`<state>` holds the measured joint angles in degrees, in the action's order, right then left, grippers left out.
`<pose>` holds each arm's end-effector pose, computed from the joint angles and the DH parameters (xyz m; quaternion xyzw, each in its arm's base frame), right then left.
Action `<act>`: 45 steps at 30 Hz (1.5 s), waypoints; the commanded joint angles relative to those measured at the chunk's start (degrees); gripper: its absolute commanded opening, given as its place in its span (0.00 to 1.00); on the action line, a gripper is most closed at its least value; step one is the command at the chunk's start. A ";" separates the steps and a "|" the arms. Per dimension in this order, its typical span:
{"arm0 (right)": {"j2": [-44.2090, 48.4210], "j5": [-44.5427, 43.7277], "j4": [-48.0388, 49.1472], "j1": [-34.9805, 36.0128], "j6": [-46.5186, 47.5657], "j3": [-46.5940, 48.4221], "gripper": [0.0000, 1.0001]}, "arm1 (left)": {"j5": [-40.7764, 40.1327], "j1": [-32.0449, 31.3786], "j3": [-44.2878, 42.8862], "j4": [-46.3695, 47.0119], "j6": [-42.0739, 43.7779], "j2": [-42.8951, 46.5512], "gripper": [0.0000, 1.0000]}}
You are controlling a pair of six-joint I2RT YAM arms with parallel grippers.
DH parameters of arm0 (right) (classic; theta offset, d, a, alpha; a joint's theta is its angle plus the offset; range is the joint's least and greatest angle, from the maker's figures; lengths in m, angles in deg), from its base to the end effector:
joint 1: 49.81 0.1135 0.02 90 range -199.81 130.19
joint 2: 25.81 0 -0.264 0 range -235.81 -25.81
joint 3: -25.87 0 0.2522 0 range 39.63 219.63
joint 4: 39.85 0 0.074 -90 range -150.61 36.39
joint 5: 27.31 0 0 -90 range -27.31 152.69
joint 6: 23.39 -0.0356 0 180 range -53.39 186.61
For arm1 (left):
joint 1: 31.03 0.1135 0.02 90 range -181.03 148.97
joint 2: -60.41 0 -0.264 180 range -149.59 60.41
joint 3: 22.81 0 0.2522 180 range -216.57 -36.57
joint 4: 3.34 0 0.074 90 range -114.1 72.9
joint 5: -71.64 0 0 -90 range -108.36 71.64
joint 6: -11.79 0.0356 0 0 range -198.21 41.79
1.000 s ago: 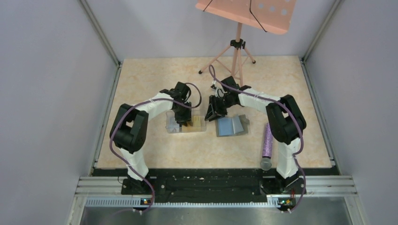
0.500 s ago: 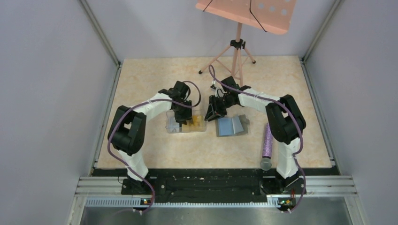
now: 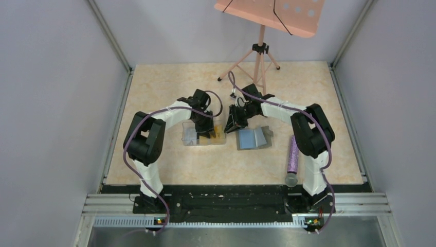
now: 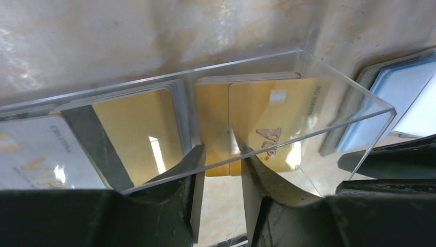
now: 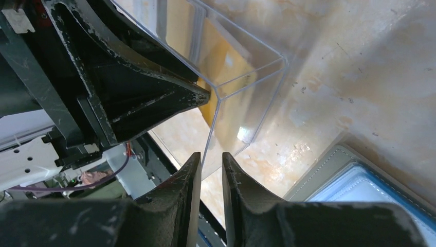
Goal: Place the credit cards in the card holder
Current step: Pick up the credit card from the storage box.
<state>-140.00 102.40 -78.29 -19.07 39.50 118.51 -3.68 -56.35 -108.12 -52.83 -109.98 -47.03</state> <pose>0.3437 0.2309 0.1739 -0.1167 0.9052 0.4049 0.0545 0.3278 -0.1651 0.1675 -0.0347 0.9787 -0.1865 0.0789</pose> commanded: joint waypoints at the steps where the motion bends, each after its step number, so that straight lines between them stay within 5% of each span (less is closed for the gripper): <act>1: -2.13 -0.07 0.18 0.74 0.84 1.27 0.19 | 3.44 -1.57 -1.81 2.44 -1.03 -2.64 0.35; 12: -2.28 0.79 0.35 0.77 0.92 1.13 0.04 | 1.63 -2.34 -2.25 2.49 -1.30 -0.11 0.20; 17: -2.40 0.81 0.35 0.72 0.96 1.12 0.01 | 1.36 -2.32 -3.58 1.64 -0.72 0.00 0.00; 27: -2.60 0.77 0.34 0.72 1.00 1.41 0.00 | 1.05 -2.42 -5.07 1.15 -0.46 1.37 0.00; 31: -2.40 0.57 0.29 0.74 1.07 1.27 0.00 | -3.29 -2.43 -6.04 -2.77 -0.74 1.01 0.27; 33: -2.38 0.55 0.20 0.72 1.02 1.28 0.01 | -5.11 -2.45 -6.06 -4.43 -0.67 0.74 0.32; 45: -1.17 3.80 1.84 0.72 -2.15 0.39 0.12 | -6.00 -2.60 -5.33 -4.68 -0.90 -3.54 0.27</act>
<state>-140.85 104.91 -77.73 -19.16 38.56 118.51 -8.23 -58.91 -112.47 -58.36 -111.12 -48.85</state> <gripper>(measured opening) 0.098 0.280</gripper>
